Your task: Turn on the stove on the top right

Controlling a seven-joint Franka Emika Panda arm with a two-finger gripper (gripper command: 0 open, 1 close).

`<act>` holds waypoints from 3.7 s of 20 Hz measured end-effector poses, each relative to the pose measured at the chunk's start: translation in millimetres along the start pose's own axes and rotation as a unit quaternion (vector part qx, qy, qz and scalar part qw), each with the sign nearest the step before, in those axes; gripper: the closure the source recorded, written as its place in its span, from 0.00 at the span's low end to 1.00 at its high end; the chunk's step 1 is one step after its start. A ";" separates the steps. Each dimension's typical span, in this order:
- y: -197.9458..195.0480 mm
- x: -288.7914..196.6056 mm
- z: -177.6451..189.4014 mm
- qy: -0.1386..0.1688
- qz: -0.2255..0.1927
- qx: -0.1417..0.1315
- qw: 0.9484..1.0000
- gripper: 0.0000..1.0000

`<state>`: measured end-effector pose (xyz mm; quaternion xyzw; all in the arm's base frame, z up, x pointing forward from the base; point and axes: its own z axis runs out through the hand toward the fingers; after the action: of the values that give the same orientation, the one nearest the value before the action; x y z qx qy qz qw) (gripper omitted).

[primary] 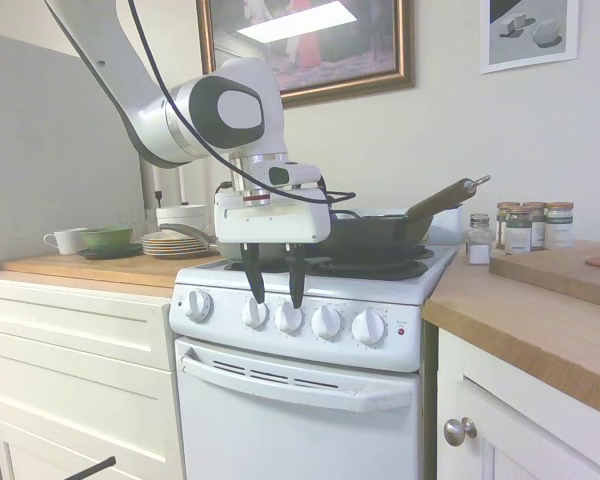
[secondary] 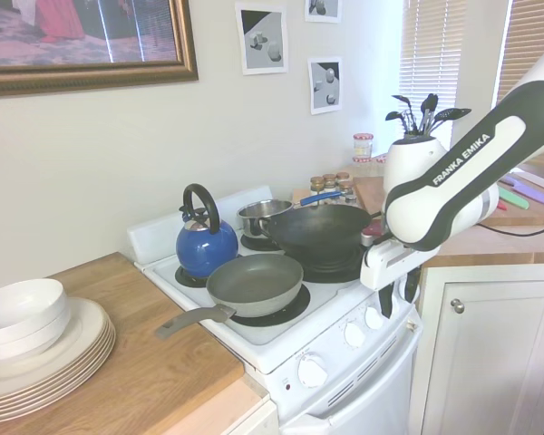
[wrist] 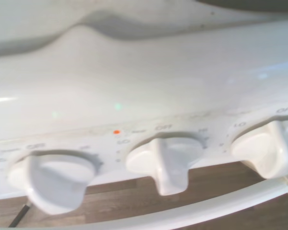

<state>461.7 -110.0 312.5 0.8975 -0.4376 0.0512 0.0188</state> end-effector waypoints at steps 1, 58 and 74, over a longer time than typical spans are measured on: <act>0.5 1.1 1.5 0.002 -0.001 -0.001 1.000 1.00; 0.7 52.3 28.1 0.058 0.024 -0.004 0.998 1.00; -16.5 32.2 42.4 0.044 0.019 -0.013 0.999 1.00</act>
<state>497.6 -128.4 274.0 0.8856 -0.4541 0.0851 0.0483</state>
